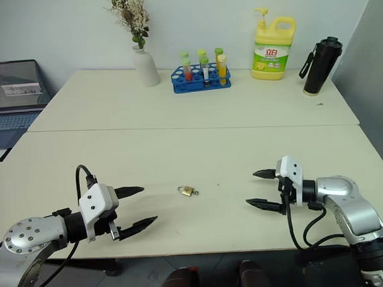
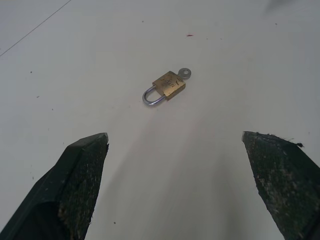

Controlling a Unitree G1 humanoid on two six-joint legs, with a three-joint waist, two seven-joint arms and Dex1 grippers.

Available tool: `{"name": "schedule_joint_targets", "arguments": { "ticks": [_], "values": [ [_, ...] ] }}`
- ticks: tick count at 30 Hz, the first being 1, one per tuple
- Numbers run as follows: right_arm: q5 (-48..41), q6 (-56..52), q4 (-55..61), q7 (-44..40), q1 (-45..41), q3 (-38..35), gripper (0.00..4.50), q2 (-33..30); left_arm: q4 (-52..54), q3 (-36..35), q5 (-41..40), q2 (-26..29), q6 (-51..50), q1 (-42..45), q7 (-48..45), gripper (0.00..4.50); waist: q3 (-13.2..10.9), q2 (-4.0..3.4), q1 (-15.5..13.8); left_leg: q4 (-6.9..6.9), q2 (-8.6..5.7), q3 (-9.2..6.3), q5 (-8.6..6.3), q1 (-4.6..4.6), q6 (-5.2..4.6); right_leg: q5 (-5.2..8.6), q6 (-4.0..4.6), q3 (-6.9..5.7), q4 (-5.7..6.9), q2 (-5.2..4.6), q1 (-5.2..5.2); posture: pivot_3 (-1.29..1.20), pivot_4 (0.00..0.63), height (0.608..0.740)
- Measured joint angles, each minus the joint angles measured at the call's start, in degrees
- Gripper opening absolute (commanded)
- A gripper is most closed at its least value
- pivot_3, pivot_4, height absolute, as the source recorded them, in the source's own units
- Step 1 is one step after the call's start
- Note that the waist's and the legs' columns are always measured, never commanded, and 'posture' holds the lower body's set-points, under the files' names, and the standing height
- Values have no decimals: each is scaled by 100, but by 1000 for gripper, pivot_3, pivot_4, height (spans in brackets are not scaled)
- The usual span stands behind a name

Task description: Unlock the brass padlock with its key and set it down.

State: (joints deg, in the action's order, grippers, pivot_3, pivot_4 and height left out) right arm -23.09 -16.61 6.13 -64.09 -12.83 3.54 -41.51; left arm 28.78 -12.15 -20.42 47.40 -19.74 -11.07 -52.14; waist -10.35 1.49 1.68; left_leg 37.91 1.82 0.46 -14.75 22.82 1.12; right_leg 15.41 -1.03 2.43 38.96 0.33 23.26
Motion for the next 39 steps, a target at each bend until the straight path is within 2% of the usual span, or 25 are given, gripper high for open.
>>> {"name": "schedule_joint_targets", "arguments": {
  "ticks": [11,21,26,29,33,39],
  "values": [
    [165,130,-27,3,0,4,4467,108,-303,66,187,12,105,182,13,4500,0,0,0,0,-1,-2,0,0,0,0,0,-1,1,2,0,0,150,740],
    [126,-201,349,203,50,-4,4467,164,-1326,229,436,29,1104,897,-426,4500,0,0,-6,1,-1,-2,0,0,0,0,1,-3,2,1,-1,0,150,740],
    [-56,-679,763,386,121,-19,4467,160,-1660,664,554,76,1318,1377,-773,4500,0,0,-4,2,-2,0,0,3,0,0,0,-1,1,1,0,0,150,740],
    [-259,-1336,1211,677,163,-16,4467,149,-2125,1192,758,-55,1528,2103,-1013,4500,0,1,-38,6,-7,-11,0,7,0,-1,0,-10,4,17,0,0,150,740],
    [-443,-1942,1576,905,162,-23,4467,99,-2563,1623,912,-248,1779,2579,-1254,4500,2,2,-19,6,-8,-5,0,8,0,-1,0,-5,1,16,-1,0,150,740],
    [-637,-2809,2056,1508,222,-94,4467,55,-4124,2490,1430,-838,2505,3907,-1807,4500,3,5,-32,10,-15,-11,0,12,0,-1,-1,-10,3,26,-1,0,150,740]
  ]
}}
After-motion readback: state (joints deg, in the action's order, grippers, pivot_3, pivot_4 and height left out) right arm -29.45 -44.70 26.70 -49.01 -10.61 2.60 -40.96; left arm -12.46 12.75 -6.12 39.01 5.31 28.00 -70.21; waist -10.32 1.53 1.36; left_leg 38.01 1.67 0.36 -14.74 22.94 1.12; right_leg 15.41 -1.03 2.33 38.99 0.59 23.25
